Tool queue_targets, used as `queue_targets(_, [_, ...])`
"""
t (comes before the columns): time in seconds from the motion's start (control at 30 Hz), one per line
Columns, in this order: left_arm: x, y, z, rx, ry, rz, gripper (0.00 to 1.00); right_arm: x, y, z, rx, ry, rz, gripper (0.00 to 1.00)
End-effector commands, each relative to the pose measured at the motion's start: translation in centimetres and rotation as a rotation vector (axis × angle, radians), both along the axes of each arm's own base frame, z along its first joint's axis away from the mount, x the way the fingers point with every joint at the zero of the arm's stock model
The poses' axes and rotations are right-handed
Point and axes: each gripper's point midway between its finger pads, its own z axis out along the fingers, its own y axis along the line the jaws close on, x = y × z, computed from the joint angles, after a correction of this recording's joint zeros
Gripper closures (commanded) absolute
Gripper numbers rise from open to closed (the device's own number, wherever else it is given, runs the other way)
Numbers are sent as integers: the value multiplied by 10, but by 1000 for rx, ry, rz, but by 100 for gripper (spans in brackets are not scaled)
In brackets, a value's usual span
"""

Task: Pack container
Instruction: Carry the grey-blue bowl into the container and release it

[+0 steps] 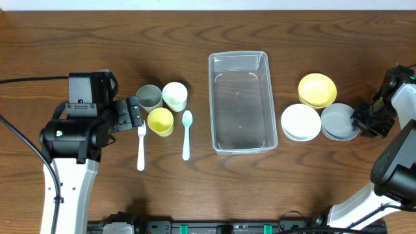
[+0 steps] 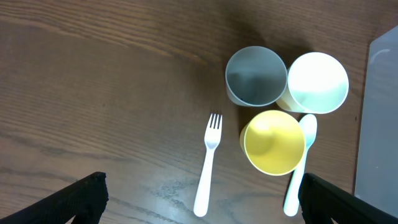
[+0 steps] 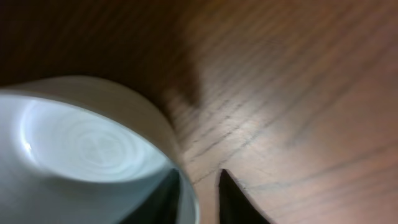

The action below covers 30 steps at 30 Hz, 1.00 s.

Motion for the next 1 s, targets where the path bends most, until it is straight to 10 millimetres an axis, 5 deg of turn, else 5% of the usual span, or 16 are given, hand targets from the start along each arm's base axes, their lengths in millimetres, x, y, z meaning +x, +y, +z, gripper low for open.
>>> queue_targets(0.0, [2, 3, 8, 12, -23, 6, 2, -6, -9, 1, -64, 34, -55, 85])
queue_targets(0.17, [2, 3, 8, 12, -23, 6, 2, -8, -9, 0, -65, 40, -58, 68])
queue_targets(0.37, [2, 3, 8, 12, -23, 6, 2, -18, -4, -15, -59, 56, -66, 80])
queue_targets(0.47, [2, 3, 8, 12, -23, 6, 2, -24, -1, -21, -58, 69, -108, 98])
queue_targets(0.57, [2, 3, 8, 12, -23, 6, 2, -22, -2, -11, -68, 48, -142, 99])
queue_targets(0.7, [2, 3, 8, 12, -23, 6, 2, -13, -7, 36, -116, -61, -150, 99])
queue_targets(0.8, [2, 3, 8, 12, -23, 6, 2, -11, -4, 96, -162, -194, -148, 99])
queue_targets(0.97, [2, 3, 8, 12, -23, 6, 2, -12, 33, 188, -208, -422, -58, 99])
